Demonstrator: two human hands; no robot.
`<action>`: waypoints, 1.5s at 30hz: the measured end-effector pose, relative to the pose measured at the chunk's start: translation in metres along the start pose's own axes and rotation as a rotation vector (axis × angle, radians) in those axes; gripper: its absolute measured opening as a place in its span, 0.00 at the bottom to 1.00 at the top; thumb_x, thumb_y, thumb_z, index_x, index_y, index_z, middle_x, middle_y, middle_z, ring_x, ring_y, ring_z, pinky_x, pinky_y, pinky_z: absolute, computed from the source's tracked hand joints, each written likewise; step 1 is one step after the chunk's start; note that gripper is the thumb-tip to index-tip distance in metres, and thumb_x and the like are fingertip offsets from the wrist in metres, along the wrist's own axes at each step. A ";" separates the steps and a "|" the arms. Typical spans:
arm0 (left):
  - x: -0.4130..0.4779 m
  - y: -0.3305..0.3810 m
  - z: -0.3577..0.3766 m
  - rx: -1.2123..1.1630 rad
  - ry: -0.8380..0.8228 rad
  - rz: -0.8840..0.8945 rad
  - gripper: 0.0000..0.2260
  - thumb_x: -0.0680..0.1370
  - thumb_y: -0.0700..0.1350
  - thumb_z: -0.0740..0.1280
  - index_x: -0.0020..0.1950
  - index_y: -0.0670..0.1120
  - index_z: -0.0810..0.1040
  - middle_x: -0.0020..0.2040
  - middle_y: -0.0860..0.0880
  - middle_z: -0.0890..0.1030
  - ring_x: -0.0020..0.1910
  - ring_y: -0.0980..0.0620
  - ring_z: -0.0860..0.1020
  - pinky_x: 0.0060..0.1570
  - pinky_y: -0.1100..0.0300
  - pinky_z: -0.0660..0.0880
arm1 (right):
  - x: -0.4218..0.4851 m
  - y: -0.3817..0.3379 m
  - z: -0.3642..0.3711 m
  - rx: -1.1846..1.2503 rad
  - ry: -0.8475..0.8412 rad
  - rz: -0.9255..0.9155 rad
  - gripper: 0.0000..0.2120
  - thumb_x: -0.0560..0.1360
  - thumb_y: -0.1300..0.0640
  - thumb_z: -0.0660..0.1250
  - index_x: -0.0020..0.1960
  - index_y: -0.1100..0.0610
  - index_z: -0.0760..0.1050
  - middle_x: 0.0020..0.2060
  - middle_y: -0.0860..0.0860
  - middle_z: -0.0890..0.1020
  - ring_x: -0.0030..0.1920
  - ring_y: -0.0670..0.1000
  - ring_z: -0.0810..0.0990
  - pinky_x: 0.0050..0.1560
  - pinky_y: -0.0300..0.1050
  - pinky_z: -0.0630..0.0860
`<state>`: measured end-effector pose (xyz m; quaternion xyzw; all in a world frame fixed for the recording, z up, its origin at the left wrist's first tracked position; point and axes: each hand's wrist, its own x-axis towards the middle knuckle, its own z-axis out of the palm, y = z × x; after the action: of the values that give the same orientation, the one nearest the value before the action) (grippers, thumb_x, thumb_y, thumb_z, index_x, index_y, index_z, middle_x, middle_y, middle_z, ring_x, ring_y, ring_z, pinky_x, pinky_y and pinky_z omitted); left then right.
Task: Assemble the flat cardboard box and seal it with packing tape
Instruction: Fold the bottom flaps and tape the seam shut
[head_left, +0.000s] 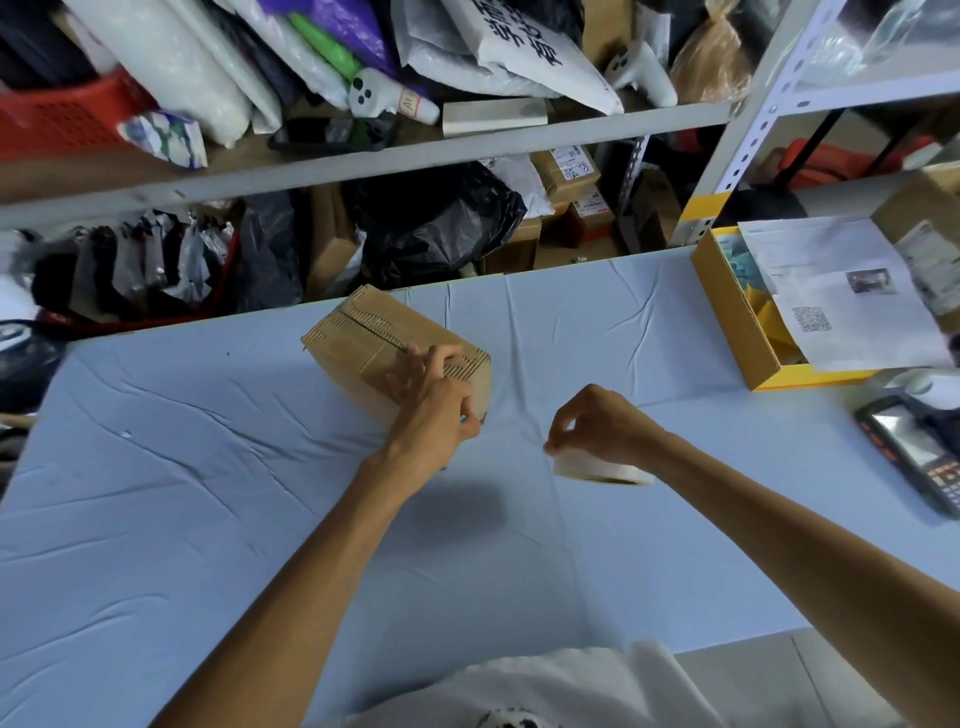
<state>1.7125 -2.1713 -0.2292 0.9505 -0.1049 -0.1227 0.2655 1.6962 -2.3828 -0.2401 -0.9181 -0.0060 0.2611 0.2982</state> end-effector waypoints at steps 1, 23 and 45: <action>0.000 -0.001 -0.003 -0.023 -0.013 0.011 0.13 0.71 0.35 0.70 0.30 0.47 0.72 0.73 0.48 0.62 0.75 0.39 0.47 0.69 0.33 0.49 | -0.002 0.003 -0.001 -0.013 -0.001 -0.013 0.08 0.68 0.50 0.74 0.31 0.43 0.78 0.33 0.44 0.78 0.38 0.47 0.75 0.43 0.45 0.74; -0.007 -0.013 -0.018 -0.117 0.039 0.065 0.06 0.73 0.40 0.69 0.36 0.45 0.75 0.68 0.48 0.72 0.75 0.45 0.58 0.72 0.51 0.54 | -0.004 0.011 0.033 -0.364 -0.097 -0.183 0.06 0.80 0.49 0.55 0.46 0.45 0.69 0.44 0.47 0.75 0.46 0.53 0.75 0.44 0.45 0.68; -0.011 -0.005 -0.022 -0.095 0.045 0.051 0.08 0.73 0.41 0.71 0.36 0.48 0.75 0.69 0.47 0.72 0.76 0.43 0.56 0.74 0.42 0.51 | -0.002 -0.007 0.025 -0.287 -0.234 -0.098 0.41 0.63 0.50 0.73 0.70 0.33 0.59 0.47 0.50 0.76 0.45 0.55 0.77 0.45 0.45 0.75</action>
<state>1.7091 -2.1538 -0.2113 0.9363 -0.1173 -0.0991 0.3158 1.6833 -2.3635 -0.2523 -0.9132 -0.1225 0.3476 0.1736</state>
